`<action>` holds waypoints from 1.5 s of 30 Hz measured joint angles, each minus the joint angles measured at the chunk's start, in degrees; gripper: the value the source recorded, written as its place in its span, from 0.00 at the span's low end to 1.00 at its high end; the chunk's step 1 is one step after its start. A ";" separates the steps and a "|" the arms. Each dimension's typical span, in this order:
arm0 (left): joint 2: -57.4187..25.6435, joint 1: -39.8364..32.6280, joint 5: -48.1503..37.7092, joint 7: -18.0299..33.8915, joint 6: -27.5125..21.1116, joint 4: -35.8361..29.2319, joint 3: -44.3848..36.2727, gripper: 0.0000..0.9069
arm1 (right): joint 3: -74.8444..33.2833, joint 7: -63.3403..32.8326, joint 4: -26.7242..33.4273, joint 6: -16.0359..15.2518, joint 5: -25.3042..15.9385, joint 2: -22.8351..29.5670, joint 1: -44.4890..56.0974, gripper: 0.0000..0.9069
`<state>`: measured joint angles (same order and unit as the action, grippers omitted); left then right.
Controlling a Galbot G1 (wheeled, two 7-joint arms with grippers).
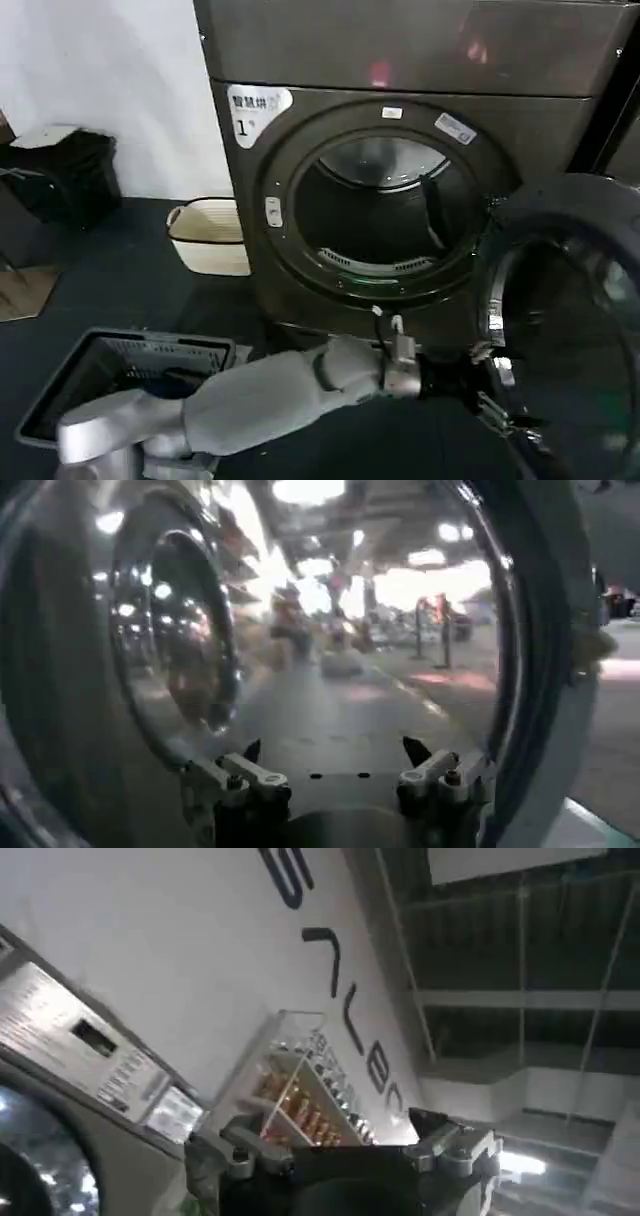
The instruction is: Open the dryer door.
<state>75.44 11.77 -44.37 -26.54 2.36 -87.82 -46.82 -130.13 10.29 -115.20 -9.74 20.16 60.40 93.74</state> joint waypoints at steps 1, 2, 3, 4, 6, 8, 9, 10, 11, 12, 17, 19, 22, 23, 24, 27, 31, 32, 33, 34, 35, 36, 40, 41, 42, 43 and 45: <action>0.65 -0.24 0.00 -0.05 0.10 0.53 -0.26 1.00 | -0.28 -0.01 0.16 0.00 -0.02 -0.03 0.07 1.00; 1.32 -0.57 0.00 -0.04 0.14 1.07 -0.52 1.00 | -0.43 -0.01 0.26 0.05 -0.05 -0.06 0.12 1.00; 2.11 -0.72 0.01 -0.05 0.19 1.65 -0.76 1.00 | -0.64 -0.01 0.41 0.12 -0.17 -0.13 0.19 1.00; 2.82 -0.87 0.04 -0.08 0.27 2.20 -0.93 1.00 | -0.80 -0.01 0.49 0.15 -0.21 -0.17 0.25 1.00; 4.37 -1.16 0.03 -0.05 0.41 3.52 -1.28 1.00 | -0.97 -0.01 0.59 0.23 -0.26 -0.22 0.29 1.00; 5.86 -1.35 0.11 -0.08 0.53 4.72 -1.51 1.00 | -1.19 -0.01 0.61 0.36 -0.31 -0.24 0.29 1.00; 6.48 -1.44 0.12 -0.06 0.57 5.23 -1.59 1.00 | -1.35 -0.01 0.62 0.36 -0.39 -0.24 0.29 1.00; 7.09 -1.58 0.15 -0.07 0.61 5.67 -1.70 1.00 | -1.51 -0.01 0.64 0.36 -0.48 -0.24 0.29 1.00; 7.66 -1.68 0.17 -0.06 0.63 6.16 -1.81 1.00 | -1.62 -0.01 0.66 0.34 -0.53 -0.27 0.29 1.00; 8.15 -1.80 0.20 -0.05 0.65 6.60 -1.89 1.00 | -1.83 -0.01 0.67 0.30 -0.56 -0.32 0.29 1.00; 10.78 -2.14 0.88 0.02 1.08 8.91 -1.79 1.00 | -3.09 -0.10 0.92 0.33 -0.87 -0.65 0.82 1.00; 11.75 -2.13 1.04 0.05 1.20 9.68 -1.46 1.00 | -3.76 -0.13 1.07 0.34 -0.86 -0.78 1.08 1.00; 13.00 -2.50 1.01 0.10 1.27 10.55 -1.29 1.00 | -4.63 -0.15 1.15 0.33 -0.82 -0.84 1.40 1.00; 13.28 -2.70 1.01 0.10 1.30 10.81 -1.31 1.00 | -4.93 -0.14 1.14 0.32 -0.80 -0.83 1.53 1.00; 13.65 -2.99 1.00 0.12 1.40 11.21 -1.39 1.00 | -5.24 -0.14 1.14 0.32 -0.79 -0.83 1.67 1.00; 14.75 -3.35 0.97 0.60 1.65 12.10 -1.35 1.00 | -5.94 -0.14 1.18 0.33 -0.75 -0.94 1.92 1.00; 16.30 -3.53 1.24 1.10 1.91 13.50 -0.97 1.00 | -6.94 -0.15 1.27 0.35 -0.69 -1.09 2.28 1.00; 16.74 -3.51 1.41 1.24 1.99 13.86 -0.85 1.00 | -7.12 -0.14 1.27 0.38 -0.68 -1.10 2.32 1.00; 16.83 -3.38 1.52 1.35 2.07 14.04 -0.65 1.00 | -7.33 -0.15 1.31 0.43 -0.68 -1.10 2.38 1.00; 16.79 -3.48 1.67 1.59 2.12 14.44 -0.53 1.00 | -7.45 -0.15 1.32 0.46 -0.67 -1.10 2.45 1.00; 16.77 -3.54 1.82 1.76 2.14 14.81 -0.39 1.00 | -7.52 -0.14 1.31 0.48 -0.65 -1.10 2.50 1.00; 16.78 -3.43 1.99 1.86 2.25 15.05 -0.25 1.00 | -7.65 -0.14 1.31 0.49 -0.60 -1.10 2.54 1.00; 16.77 -3.55 2.89 2.56 2.74 16.23 0.30 1.00 | -8.11 -0.14 1.34 0.59 -0.49 -1.10 2.75 1.00; 16.76 -3.63 3.10 2.63 2.86 16.55 0.51 1.00 | -8.21 -0.14 1.35 0.60 -0.47 -1.10 2.79 1.00; 16.76 -3.66 3.24 2.68 2.94 16.78 0.66 1.00 | -8.27 -0.14 1.37 0.61 -0.45 -1.10 2.81 1.00; 16.77 -3.71 3.31 2.82 3.03 17.02 0.85 1.00 | -8.35 -0.14 1.40 0.61 -0.44 -1.10 2.85 1.00; 16.76 -3.81 3.47 3.14 3.14 17.72 1.22 1.00 | -8.60 -0.14 1.43 0.62 -0.39 -1.13 2.93 1.00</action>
<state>92.20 7.97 -40.90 -23.40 5.50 -70.10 -45.59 -138.73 10.16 -113.77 -9.13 19.77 59.26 96.67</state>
